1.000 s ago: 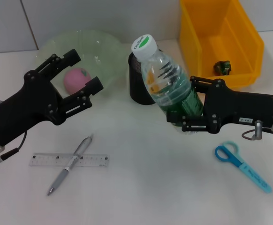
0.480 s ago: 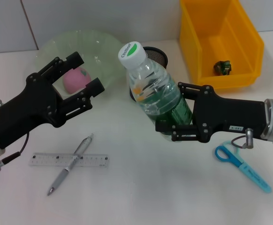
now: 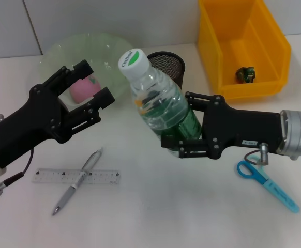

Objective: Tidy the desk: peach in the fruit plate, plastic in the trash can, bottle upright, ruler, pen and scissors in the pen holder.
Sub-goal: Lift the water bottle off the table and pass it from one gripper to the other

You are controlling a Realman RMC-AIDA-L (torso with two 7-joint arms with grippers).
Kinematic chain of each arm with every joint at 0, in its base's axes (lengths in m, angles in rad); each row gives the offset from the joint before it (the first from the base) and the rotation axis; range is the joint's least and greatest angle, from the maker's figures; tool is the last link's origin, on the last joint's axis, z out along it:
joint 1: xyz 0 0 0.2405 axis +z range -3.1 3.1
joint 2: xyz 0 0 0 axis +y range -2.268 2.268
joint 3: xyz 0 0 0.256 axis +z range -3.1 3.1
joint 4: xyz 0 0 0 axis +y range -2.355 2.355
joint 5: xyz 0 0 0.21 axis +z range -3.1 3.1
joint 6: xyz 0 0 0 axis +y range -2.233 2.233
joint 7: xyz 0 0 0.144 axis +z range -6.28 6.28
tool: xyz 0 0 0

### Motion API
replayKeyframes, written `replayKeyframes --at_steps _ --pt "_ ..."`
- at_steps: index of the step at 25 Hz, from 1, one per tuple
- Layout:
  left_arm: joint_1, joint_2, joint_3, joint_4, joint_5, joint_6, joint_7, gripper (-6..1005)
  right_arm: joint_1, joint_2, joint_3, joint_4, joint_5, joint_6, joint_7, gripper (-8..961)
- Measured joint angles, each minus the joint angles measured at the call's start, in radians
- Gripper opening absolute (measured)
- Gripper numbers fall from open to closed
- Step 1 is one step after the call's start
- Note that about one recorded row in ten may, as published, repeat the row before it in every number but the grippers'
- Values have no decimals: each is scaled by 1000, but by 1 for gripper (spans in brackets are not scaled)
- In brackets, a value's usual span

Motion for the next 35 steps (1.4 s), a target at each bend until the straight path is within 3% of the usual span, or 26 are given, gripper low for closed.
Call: replayKeyframes --at_steps 19,35 --pt "-5 -1 7 -1 0 32 -1 846 72 6 -30 109 -5 60 -44 788" --pt "-30 -2 7 -36 -2 36 -17 788 87 9 -40 125 1 55 -62 790"
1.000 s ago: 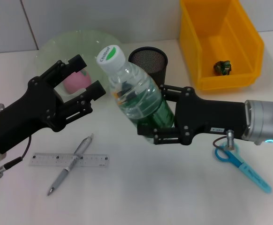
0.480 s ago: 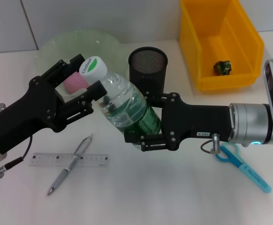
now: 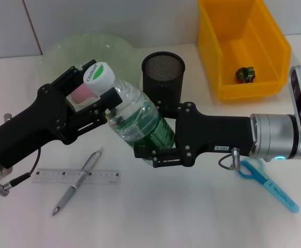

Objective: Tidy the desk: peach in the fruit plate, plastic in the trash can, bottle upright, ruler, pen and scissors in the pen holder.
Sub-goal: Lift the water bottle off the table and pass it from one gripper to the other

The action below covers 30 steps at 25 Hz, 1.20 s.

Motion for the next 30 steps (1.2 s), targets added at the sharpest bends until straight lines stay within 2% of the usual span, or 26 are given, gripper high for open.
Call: replayKeyframes --at_steps 15,21,30 --pt "2 1 -7 -4 0 23 0 734 5 0 9 10 0 1 -11 792" --pt "-1 1 -5 -4 0 28 -9 487 8 0 7 10 0 0 -11 793" --pt "-1 0 -8 -4 0 31 -9 491 14 0 4 10 0 -3 -11 794"
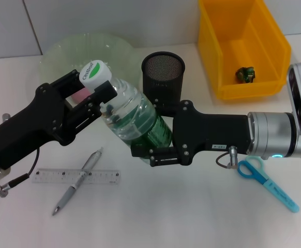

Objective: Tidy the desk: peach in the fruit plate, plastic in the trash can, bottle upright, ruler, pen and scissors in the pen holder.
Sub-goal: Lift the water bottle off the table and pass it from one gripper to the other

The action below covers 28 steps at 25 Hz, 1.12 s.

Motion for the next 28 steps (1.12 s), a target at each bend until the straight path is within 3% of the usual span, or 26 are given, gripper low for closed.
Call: replayKeyframes --at_steps 14,28 --pt "3 2 -1 5 3 22 29 429 3 0 0 0 0 -12 2 797" --pt "-1 5 -2 0 5 44 49 429 -2 0 0 14 -1 -16 2 799"
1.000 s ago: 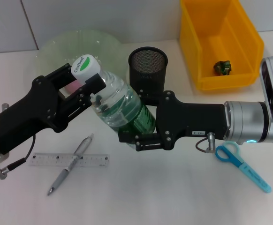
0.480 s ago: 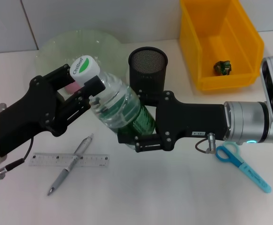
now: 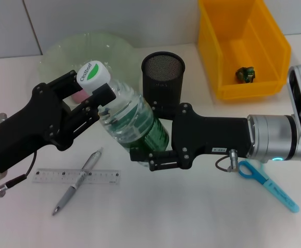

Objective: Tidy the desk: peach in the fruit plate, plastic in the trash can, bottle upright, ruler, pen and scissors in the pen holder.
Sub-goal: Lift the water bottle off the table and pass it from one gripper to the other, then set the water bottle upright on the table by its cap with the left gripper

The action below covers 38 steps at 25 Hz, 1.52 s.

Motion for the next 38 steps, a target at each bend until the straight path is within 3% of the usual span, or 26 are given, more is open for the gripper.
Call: replayKeyframes --at_steps 30,38 --pt "0 0 9 0 2 -9 0 430 -34 -6 -32 -62 -11 -41 56 825" --pt "-1 0 9 2 2 -37 2 430 -87 -8 -23 -135 -4 -43 95 824"
